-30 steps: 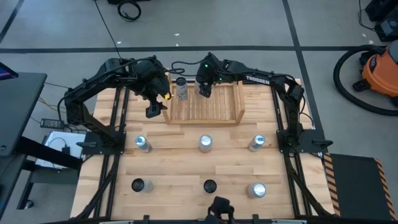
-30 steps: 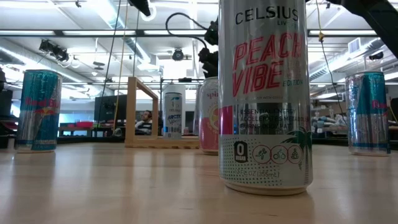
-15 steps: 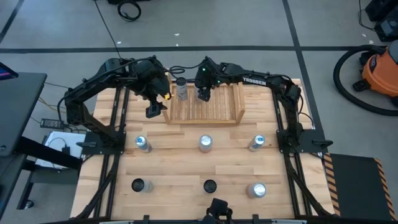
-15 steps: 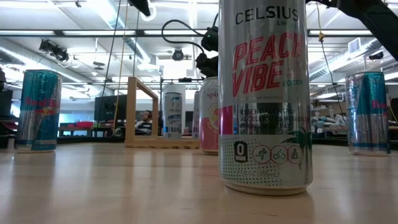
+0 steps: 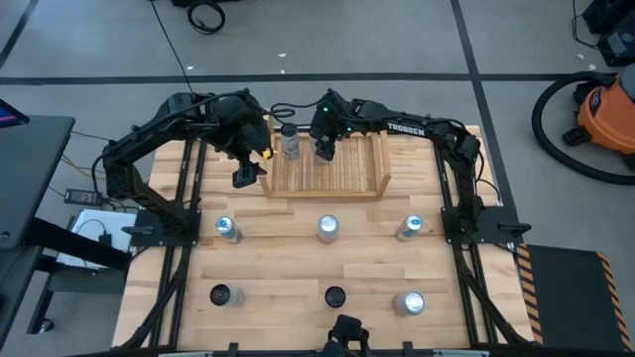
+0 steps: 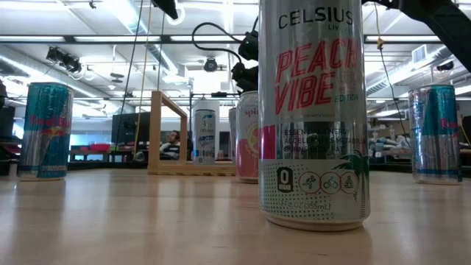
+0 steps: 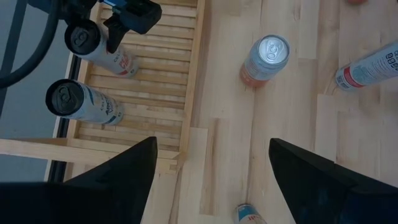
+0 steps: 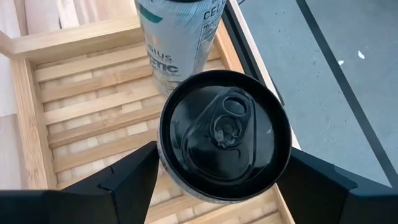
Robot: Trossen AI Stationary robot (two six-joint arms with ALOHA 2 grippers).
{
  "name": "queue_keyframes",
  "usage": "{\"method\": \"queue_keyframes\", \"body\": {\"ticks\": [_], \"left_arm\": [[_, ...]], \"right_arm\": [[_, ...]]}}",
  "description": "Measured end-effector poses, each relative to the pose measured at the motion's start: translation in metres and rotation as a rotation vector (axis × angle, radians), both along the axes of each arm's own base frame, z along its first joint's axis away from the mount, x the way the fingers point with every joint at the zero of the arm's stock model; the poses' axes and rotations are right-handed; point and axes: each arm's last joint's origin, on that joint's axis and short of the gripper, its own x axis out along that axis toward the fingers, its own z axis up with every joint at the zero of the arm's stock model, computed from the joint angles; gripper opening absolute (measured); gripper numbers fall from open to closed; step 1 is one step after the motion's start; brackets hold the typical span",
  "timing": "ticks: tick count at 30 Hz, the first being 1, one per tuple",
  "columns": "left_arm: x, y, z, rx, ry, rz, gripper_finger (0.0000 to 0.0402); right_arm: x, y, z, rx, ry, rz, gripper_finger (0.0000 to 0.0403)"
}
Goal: Place canned beverage on shelf
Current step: Put the top white pink soda can into the shelf
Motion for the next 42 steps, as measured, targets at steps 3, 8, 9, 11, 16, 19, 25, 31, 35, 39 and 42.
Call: {"method": "queue_keyframes", "body": {"ticks": [3,8,9,11,16,19,25,31,35,39,42], "left_arm": [[0.0000,0.0000,0.0000,0.000,0.000,0.000,0.0311],[0.0000,0.0000,0.0000,0.000,0.000,0.000,0.0311],[0.0000,0.0000,0.0000,0.000,0.000,0.000,0.0311],[0.0000,0.0000,0.0000,0.000,0.000,0.000,0.0311],[0.0000,0.0000,0.0000,0.000,0.000,0.000,0.0311],[0.0000,0.0000,0.0000,0.000,0.000,0.000,0.0311],[0.0000,0.0000,0.0000,0.000,0.000,0.001,0.0311],[0.0000,0.0000,0.0000,0.000,0.000,0.001,0.0311],[0.0000,0.0000,0.0000,0.000,0.000,0.000,0.0311],[0.0000,0.0000,0.0000,0.000,0.000,0.000,0.0311],[0.0000,0.0000,0.0000,0.000,0.000,0.000,0.0311]], "right_arm": [[0.0001,0.0000,0.0001,0.000,-0.001,0.000,0.0306],[0.0000,0.0000,0.0000,0.000,-0.001,0.000,0.0307],[-0.0001,0.0001,-0.0001,0.001,0.001,0.000,0.0308],[-0.0004,0.0003,-0.0004,0.004,0.006,0.000,0.0309],[-0.0010,0.0007,-0.0009,0.010,0.012,0.002,0.0309],[-0.0007,0.0011,-0.0009,0.022,0.004,0.014,0.0309],[0.0004,0.0000,0.0004,0.026,-0.021,0.030,0.0310],[0.0014,-0.0004,0.0013,-0.004,-0.023,0.062,0.0316],[0.0019,-0.0011,0.0019,-0.018,-0.026,0.054,0.0328],[0.0019,-0.0018,0.0021,-0.030,-0.025,0.045,0.0342],[0.0017,-0.0017,0.0028,-0.035,-0.023,0.049,0.0349]]}}
